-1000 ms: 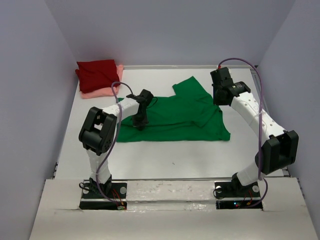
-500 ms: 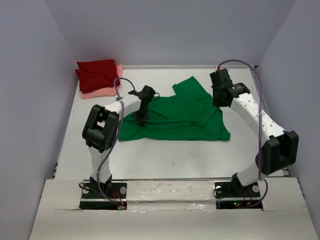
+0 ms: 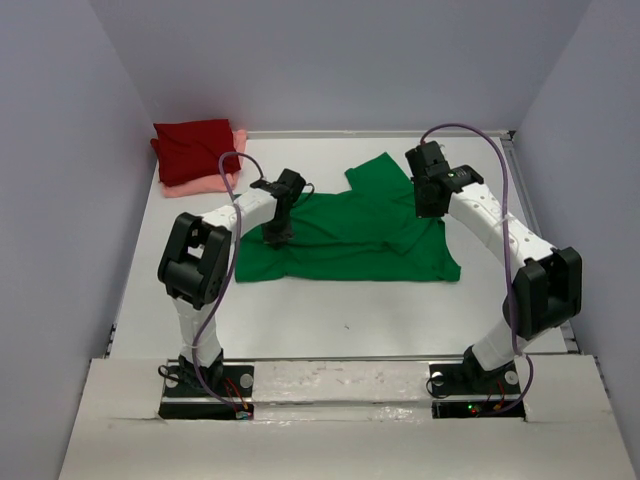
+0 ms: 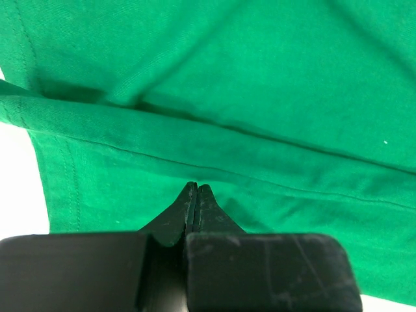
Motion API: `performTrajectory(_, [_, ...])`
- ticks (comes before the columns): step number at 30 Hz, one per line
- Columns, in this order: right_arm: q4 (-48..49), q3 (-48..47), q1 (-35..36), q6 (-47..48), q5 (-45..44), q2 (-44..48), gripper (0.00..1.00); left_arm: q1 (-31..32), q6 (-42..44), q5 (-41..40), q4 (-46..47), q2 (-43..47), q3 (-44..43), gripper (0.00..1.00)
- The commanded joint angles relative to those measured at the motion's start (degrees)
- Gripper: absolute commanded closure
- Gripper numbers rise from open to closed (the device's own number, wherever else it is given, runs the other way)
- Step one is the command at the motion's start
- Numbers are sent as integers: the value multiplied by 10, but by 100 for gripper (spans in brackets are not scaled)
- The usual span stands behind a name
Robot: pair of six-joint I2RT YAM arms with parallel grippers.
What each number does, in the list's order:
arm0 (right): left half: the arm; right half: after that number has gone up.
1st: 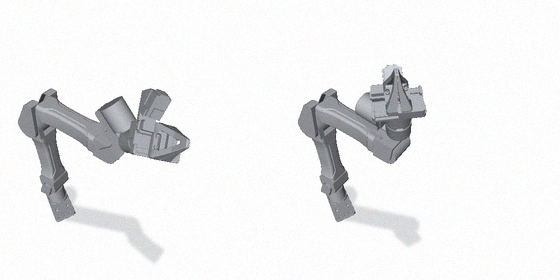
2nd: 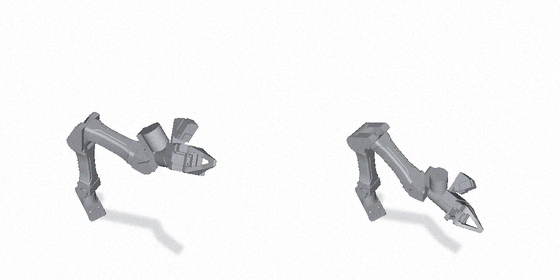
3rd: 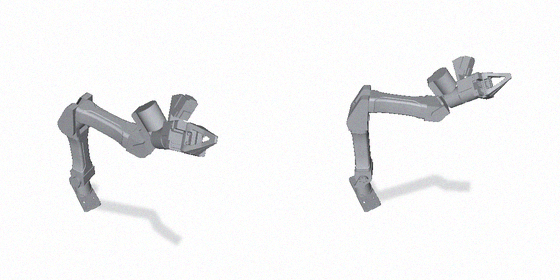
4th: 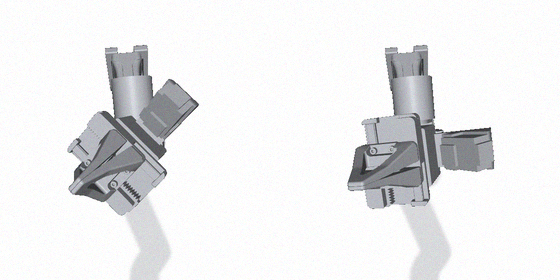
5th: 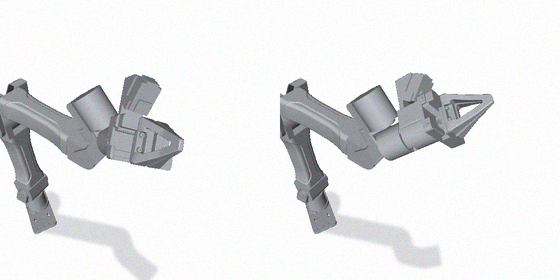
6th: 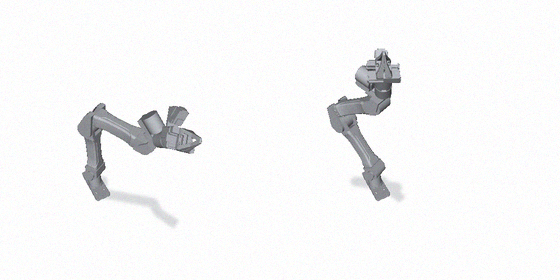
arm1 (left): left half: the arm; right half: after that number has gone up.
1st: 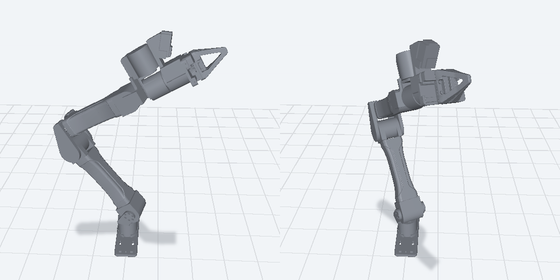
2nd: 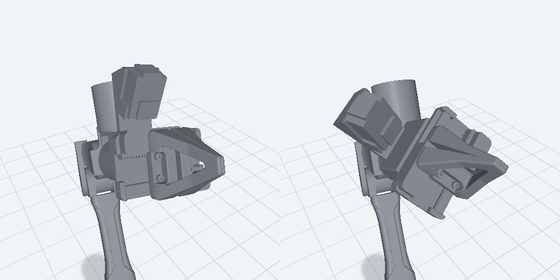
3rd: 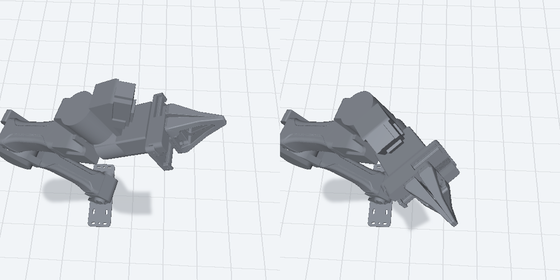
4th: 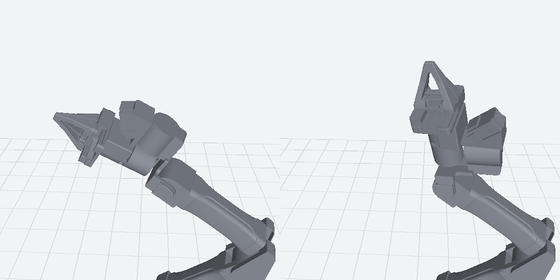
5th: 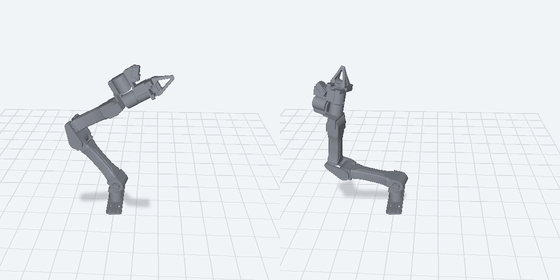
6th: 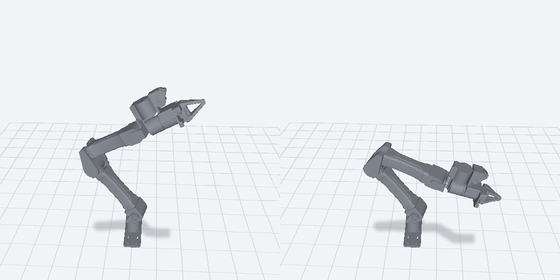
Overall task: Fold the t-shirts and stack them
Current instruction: Fold the flattened tshirt in 1/3 of the way
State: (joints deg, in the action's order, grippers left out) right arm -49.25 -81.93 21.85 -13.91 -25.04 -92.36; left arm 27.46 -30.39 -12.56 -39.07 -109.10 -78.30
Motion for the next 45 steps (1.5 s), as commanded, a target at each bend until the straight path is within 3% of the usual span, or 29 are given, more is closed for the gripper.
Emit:
performTrajectory(1, [3, -19, 6, -3, -17, 24, 100, -6, 11, -16, -12, 4, -12, 100])
performTrajectory(13, [-15, -22, 11, -8, -25, 32, 100, -57, 17, -12, -17, -30, -30, 100])
performTrajectory(19, [-15, -35, 11, -6, -22, 28, 100, -69, -9, -28, -5, 28, 38, 100])
performTrajectory(37, [-15, -82, 21, 13, -38, 8, 100, -78, -46, -55, -25, 113, 128, 100])
performTrajectory(39, [-16, -102, 21, 20, -44, -5, 94, -79, -56, -63, -34, 144, 124, 100])
performTrajectory(42, [-23, -145, 21, 24, -51, -35, 71, -78, -59, -96, -57, 194, 97, 100])
performTrajectory(45, [-33, -197, 10, 35, -39, -75, 66, -80, -54, -126, -77, 218, 41, 100])
